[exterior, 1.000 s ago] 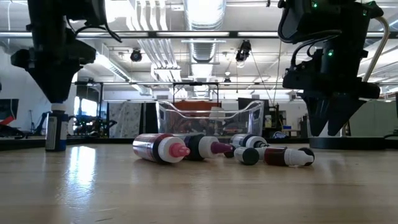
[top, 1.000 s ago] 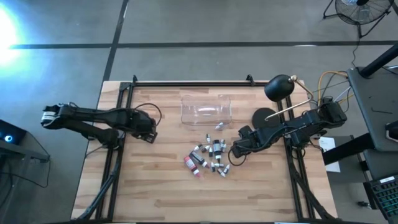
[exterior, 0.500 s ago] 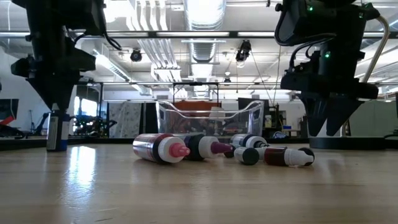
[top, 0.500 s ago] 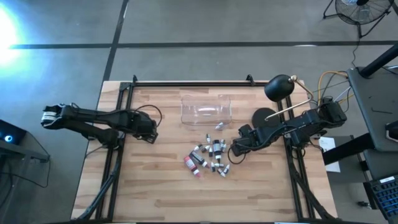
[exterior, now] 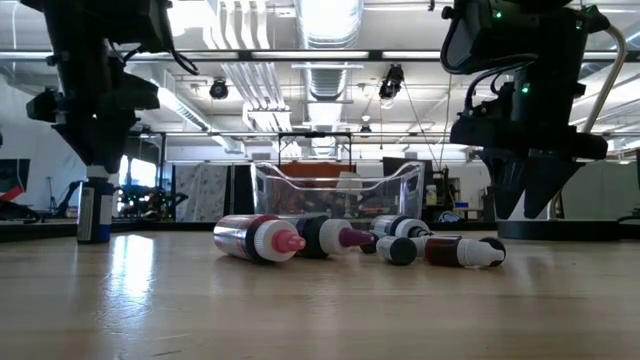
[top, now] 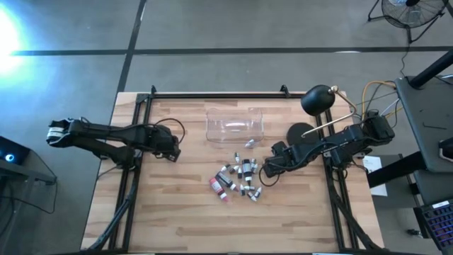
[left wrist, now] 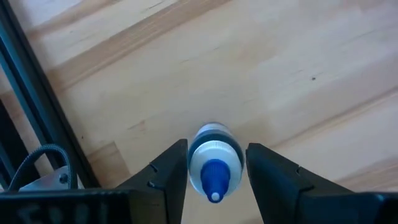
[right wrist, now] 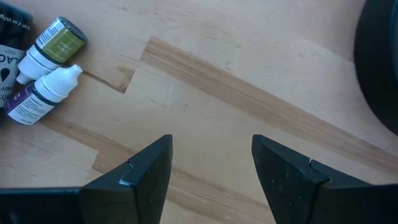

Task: Pick & Place food coloring
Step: Put the large blue food coloring bottle into the transparent bin

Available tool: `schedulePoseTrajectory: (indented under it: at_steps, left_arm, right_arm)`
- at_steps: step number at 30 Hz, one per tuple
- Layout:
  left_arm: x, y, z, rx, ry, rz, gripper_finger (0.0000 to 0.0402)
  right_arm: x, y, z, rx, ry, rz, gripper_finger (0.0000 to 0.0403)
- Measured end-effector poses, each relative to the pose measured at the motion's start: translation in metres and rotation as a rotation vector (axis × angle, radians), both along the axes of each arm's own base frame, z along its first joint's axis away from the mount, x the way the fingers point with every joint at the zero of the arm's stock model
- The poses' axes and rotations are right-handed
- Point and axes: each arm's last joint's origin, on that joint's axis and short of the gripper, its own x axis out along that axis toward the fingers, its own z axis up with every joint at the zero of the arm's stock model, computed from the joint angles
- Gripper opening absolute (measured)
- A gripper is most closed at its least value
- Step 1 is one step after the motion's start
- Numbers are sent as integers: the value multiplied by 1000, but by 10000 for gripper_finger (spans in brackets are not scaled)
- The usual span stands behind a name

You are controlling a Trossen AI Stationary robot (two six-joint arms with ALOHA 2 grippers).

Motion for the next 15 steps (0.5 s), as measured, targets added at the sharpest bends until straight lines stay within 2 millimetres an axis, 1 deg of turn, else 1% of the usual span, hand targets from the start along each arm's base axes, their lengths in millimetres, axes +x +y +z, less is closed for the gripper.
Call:
schedulePoseTrajectory:
  at_steps: [5,15]
  left_arm:
    - [-1,-1,-2,-27,18,-14,138]
    - [-3,-1,-7,-24,32,-19,133]
  right_arm:
    - [0,0,0,0,-1,-3,215]
    - [0,0,0,0,-2,-5,215]
